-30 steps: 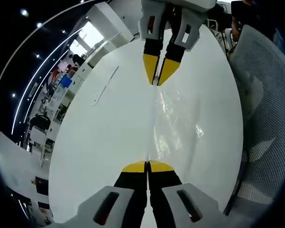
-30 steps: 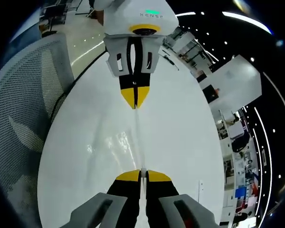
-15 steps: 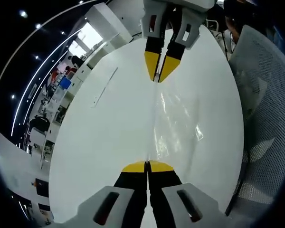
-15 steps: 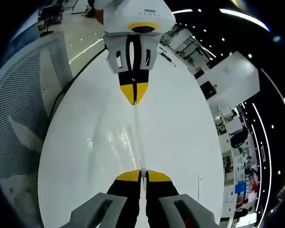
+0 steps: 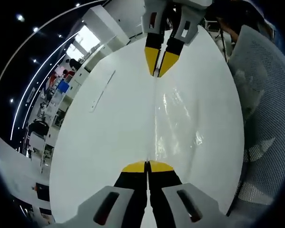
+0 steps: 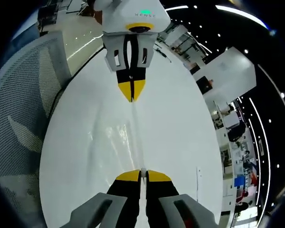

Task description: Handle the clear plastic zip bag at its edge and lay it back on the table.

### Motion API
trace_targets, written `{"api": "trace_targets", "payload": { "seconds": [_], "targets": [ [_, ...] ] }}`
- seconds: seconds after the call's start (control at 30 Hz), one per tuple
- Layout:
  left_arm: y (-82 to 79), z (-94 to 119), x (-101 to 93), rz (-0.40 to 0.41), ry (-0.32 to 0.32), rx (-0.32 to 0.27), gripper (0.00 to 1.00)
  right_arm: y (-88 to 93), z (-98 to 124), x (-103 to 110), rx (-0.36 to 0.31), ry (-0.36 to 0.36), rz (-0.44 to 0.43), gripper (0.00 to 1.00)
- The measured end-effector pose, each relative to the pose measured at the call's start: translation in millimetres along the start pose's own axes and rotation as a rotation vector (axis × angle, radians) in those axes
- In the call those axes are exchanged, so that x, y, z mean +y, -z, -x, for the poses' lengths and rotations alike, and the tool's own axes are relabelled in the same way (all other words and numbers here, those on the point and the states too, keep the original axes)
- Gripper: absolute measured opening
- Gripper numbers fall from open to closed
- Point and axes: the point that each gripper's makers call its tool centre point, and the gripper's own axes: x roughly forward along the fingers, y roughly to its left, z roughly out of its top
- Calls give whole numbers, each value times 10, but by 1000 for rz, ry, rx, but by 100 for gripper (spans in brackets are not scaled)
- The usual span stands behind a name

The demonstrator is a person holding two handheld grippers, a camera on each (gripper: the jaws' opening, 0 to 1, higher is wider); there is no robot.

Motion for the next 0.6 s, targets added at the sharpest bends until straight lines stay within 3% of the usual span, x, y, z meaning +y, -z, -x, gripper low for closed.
{"api": "trace_targets", "payload": {
  "seconds": [0.6],
  "targets": [
    [-12,27,-5,-14,-8,10,0,-10,5,47,9,-15,-26,0]
  ]
}}
